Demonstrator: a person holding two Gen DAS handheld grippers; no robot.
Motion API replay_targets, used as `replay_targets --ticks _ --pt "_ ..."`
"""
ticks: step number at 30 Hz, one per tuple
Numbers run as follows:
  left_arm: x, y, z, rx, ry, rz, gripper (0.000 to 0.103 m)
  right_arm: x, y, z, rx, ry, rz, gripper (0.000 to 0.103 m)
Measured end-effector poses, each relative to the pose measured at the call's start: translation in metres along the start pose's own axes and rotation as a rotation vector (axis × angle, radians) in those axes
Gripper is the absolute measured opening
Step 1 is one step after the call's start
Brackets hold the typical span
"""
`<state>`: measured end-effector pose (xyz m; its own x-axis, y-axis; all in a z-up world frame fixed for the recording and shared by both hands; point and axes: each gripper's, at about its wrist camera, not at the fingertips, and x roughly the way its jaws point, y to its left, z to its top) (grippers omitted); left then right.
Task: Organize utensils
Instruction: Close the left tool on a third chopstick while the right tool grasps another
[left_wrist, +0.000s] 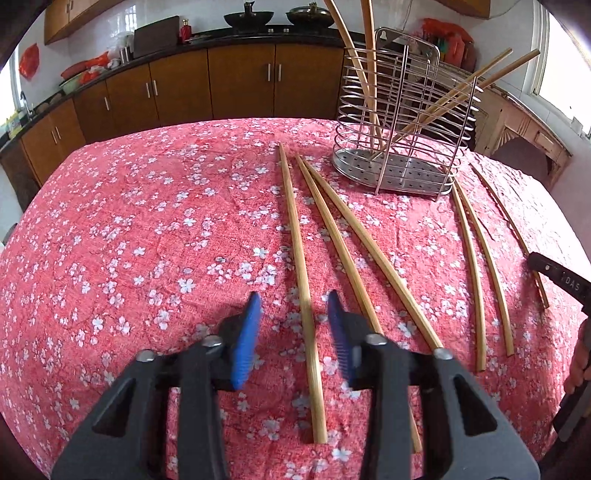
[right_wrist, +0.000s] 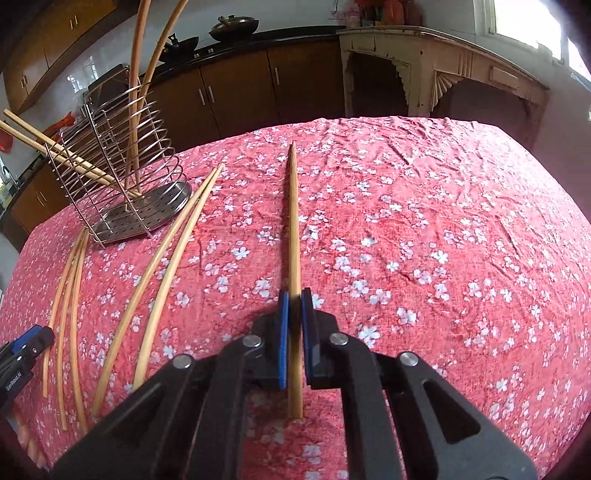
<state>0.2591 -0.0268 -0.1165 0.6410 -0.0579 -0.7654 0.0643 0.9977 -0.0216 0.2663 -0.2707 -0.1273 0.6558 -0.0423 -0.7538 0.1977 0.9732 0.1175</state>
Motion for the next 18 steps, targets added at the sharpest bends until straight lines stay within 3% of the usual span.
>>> replay_targets --ticks 1,3,11,18 --pt "0.001 0.000 0.000 0.005 -0.001 0.006 0.016 0.001 0.001 0.001 -0.006 -0.002 -0.003 0.008" --pt "0.003 0.001 0.003 0.008 -0.003 0.028 0.007 0.003 0.002 0.002 -0.017 -0.004 -0.007 0.008" --pt "0.016 0.050 0.021 -0.050 -0.004 0.118 0.007 0.008 -0.005 0.009 -0.014 -0.009 -0.017 0.008" --pt "0.016 0.062 0.023 -0.057 -0.006 0.084 0.011 0.011 -0.002 0.010 -0.038 -0.008 -0.048 0.008"
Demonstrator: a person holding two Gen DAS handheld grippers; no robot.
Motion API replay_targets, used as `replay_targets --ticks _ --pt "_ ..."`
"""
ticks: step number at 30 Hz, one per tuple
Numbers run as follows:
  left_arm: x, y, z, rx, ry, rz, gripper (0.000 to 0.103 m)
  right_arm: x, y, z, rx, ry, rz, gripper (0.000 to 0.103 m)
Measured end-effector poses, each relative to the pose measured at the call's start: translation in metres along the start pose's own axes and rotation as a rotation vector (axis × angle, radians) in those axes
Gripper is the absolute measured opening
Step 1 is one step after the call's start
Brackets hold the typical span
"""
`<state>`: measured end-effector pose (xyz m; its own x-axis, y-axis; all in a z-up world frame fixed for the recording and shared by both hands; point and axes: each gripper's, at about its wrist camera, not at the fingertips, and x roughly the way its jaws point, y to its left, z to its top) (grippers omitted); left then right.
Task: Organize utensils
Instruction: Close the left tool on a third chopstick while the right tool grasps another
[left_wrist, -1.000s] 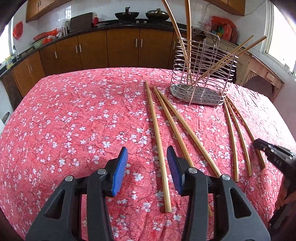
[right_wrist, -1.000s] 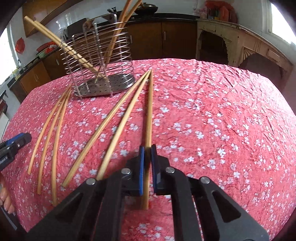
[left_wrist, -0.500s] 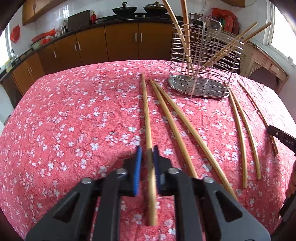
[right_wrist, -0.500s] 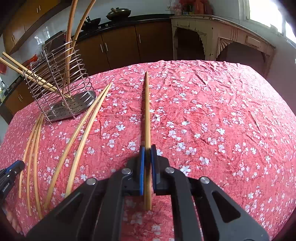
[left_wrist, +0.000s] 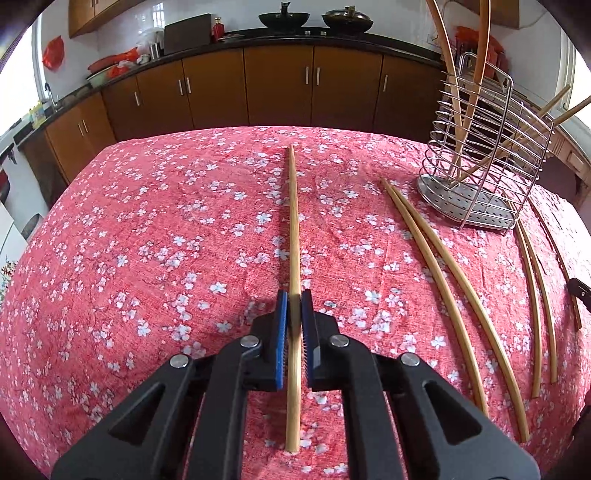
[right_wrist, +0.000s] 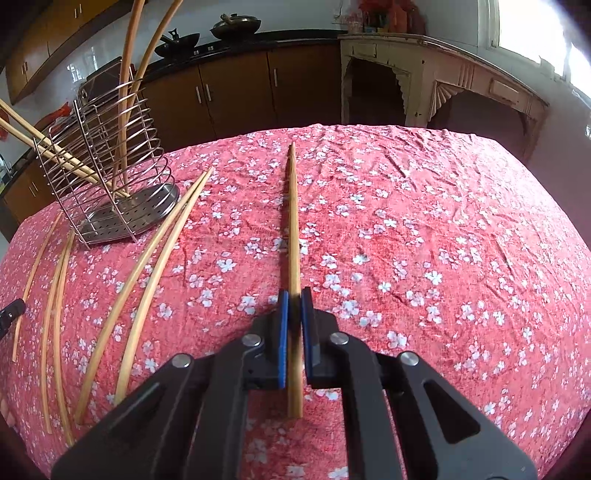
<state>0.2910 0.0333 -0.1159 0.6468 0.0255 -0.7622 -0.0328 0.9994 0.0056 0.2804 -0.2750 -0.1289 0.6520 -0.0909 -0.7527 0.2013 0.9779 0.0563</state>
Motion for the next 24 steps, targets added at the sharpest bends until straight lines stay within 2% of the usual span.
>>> replay_targets --ticks 4,8,15,24 --pt "0.000 0.002 0.000 0.024 0.001 -0.017 0.023 0.000 0.000 0.000 0.000 0.000 0.000 0.008" --pt "0.000 -0.002 0.000 0.014 0.000 -0.019 0.023 0.000 0.001 -0.001 0.005 -0.001 0.007 0.008" --pt "0.000 0.013 0.002 -0.047 -0.005 -0.092 0.023 -0.001 0.000 -0.001 -0.006 -0.001 -0.001 0.009" --pt "-0.002 0.010 0.001 -0.035 -0.005 -0.084 0.025 -0.001 0.000 -0.001 -0.004 -0.001 0.004 0.009"
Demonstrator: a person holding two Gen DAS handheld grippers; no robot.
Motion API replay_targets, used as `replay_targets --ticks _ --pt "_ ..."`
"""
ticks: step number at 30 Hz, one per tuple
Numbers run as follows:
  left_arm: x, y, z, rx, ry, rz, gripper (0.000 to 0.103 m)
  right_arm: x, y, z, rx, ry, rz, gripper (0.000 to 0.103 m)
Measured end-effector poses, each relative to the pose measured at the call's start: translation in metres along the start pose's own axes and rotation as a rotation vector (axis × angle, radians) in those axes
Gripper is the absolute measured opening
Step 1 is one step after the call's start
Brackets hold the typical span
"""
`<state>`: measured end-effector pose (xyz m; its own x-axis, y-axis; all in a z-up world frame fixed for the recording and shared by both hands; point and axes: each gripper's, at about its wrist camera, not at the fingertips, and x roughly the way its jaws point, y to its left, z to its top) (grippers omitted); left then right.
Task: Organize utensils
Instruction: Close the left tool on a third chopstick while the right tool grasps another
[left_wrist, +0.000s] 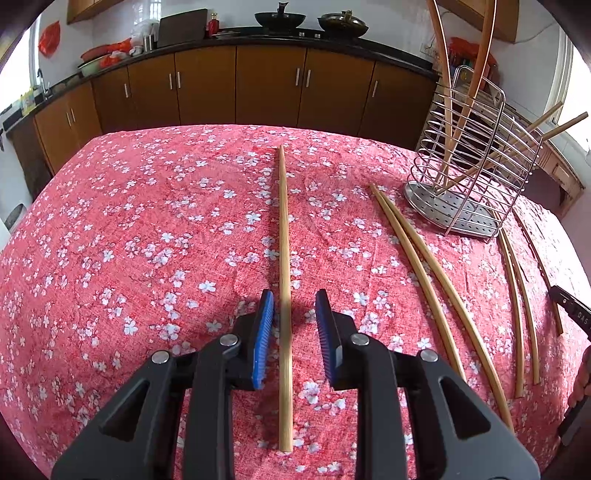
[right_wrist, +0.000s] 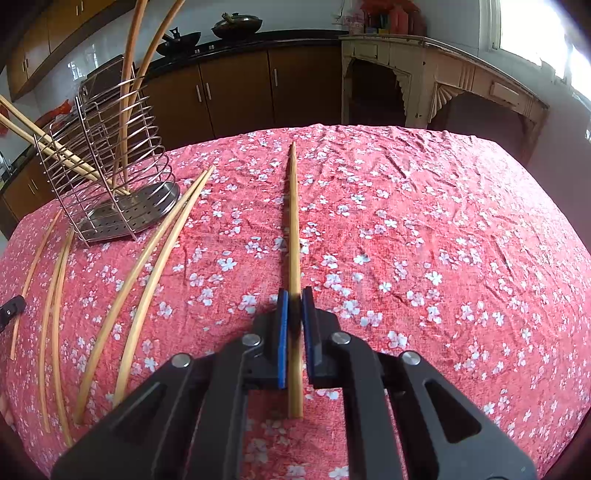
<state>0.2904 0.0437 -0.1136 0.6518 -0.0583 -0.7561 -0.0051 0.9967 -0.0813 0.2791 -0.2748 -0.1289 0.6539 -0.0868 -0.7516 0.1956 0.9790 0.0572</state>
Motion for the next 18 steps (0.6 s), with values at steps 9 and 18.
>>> replay_targets --ticks 9,18 --pt "0.0010 -0.0056 0.0010 0.013 0.001 0.003 0.028 0.0001 -0.0001 0.0000 0.001 0.000 0.001 0.010" --pt "0.0009 -0.0052 0.0010 0.014 0.001 0.002 0.028 0.0000 -0.0014 0.0011 0.006 0.004 0.006 0.010"
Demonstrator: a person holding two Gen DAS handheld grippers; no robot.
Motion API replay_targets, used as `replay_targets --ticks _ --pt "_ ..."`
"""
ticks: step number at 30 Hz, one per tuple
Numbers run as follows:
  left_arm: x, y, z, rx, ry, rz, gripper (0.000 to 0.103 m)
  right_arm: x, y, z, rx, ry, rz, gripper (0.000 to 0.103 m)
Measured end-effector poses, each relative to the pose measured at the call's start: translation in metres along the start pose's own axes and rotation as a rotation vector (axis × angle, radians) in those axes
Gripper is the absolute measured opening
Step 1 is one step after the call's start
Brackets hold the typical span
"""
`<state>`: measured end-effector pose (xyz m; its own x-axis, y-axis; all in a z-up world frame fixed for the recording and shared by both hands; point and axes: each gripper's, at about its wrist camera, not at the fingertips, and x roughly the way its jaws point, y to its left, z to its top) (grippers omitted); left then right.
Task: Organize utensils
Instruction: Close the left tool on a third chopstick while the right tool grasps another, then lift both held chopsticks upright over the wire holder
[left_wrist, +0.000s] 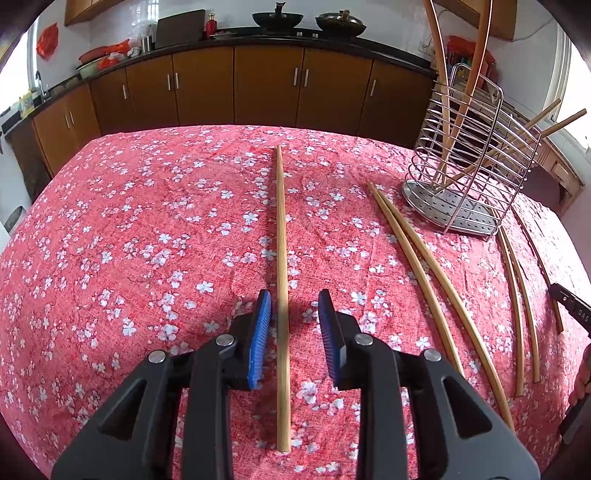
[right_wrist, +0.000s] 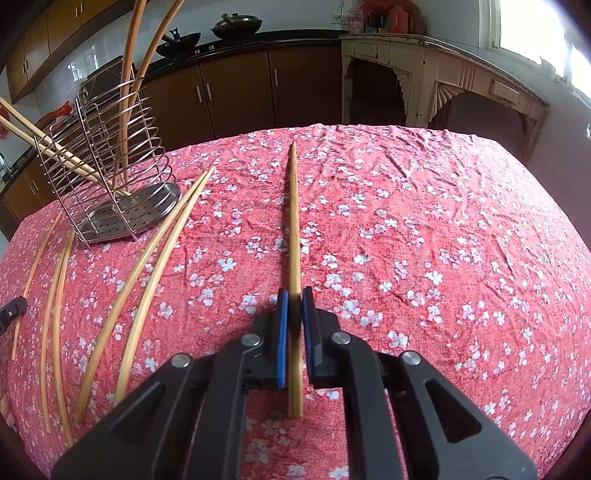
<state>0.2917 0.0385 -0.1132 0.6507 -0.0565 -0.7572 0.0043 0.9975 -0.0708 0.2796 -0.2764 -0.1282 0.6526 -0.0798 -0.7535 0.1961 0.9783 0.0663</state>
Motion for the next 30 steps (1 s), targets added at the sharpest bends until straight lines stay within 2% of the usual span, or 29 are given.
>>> replay_targets --ticks 5,9,11,13,16,19,22,30 --pt "-0.001 -0.011 -0.003 0.078 0.011 0.048 0.029 -0.004 0.005 -0.005 -0.046 0.001 -0.018 0.010" --pt "-0.005 -0.015 -0.009 0.091 0.012 0.054 0.029 -0.009 0.002 -0.011 -0.032 0.001 -0.001 0.010" --pt "-0.006 -0.016 -0.011 0.089 0.011 0.061 0.025 -0.009 0.000 -0.011 -0.021 0.001 0.011 0.009" --pt "-0.007 -0.019 -0.013 0.092 0.010 0.070 0.010 -0.010 -0.003 -0.010 -0.013 -0.001 0.019 0.008" --pt "-0.008 -0.019 -0.013 0.087 0.018 0.067 0.007 -0.013 -0.008 -0.011 0.008 -0.013 0.060 0.008" --pt "-0.013 -0.015 -0.014 0.061 0.031 0.043 0.007 -0.025 -0.011 -0.014 0.007 -0.060 0.059 0.008" --pt "-0.026 -0.013 -0.014 0.061 0.007 0.035 0.007 -0.043 -0.015 -0.013 0.016 -0.117 0.068 0.008" --pt "-0.075 -0.015 -0.005 0.054 -0.128 -0.018 0.007 -0.092 -0.023 0.000 0.053 -0.298 0.097 0.008"
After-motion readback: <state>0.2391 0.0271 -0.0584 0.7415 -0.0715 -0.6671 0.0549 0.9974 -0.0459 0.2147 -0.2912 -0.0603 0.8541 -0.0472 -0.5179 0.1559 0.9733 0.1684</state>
